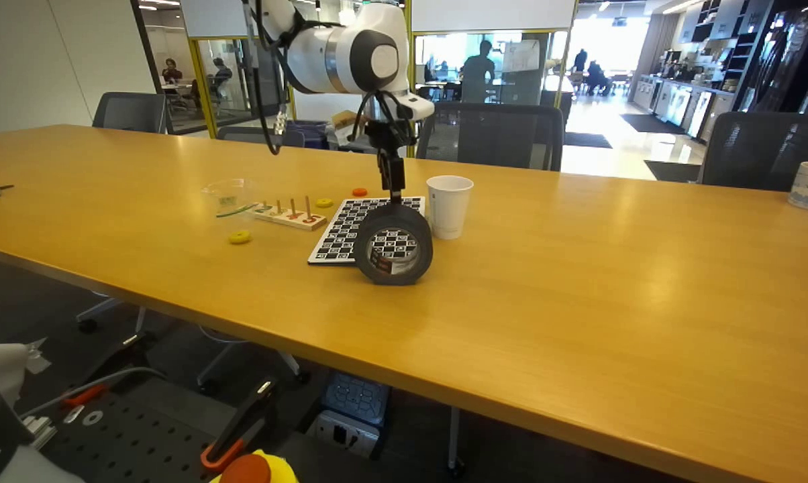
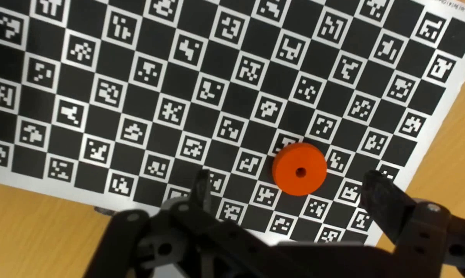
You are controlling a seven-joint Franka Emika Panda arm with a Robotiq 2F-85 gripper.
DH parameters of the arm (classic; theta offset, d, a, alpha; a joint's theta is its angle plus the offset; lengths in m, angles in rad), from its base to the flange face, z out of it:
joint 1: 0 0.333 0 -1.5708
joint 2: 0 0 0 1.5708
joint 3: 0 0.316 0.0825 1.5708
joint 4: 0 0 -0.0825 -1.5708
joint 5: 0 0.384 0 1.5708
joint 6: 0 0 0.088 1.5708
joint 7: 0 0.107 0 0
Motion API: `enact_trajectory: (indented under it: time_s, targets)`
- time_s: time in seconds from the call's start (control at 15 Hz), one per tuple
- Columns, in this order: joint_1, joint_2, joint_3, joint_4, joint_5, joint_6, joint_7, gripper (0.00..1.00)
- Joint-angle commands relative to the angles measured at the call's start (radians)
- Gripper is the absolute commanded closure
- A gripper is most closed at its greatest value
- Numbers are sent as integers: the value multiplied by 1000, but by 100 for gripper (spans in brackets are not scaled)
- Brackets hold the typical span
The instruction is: Pick up the yellow objects from the table and put them in the colorless cup, then pick up the orange objects from the table and put them in the white cup
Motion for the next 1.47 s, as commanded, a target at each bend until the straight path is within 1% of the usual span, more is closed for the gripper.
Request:
enact_trajectory:
  time_s: [0.0,0.6,0.93,1.4]
  targets:
    - [13,75,-22,108,1,-53,-2,0]
    - [24,154,-31,199,-2,-91,4,0]
    - [31,164,-30,215,-1,-108,5,0]
    - [41,156,-32,207,-4,-117,10,0]
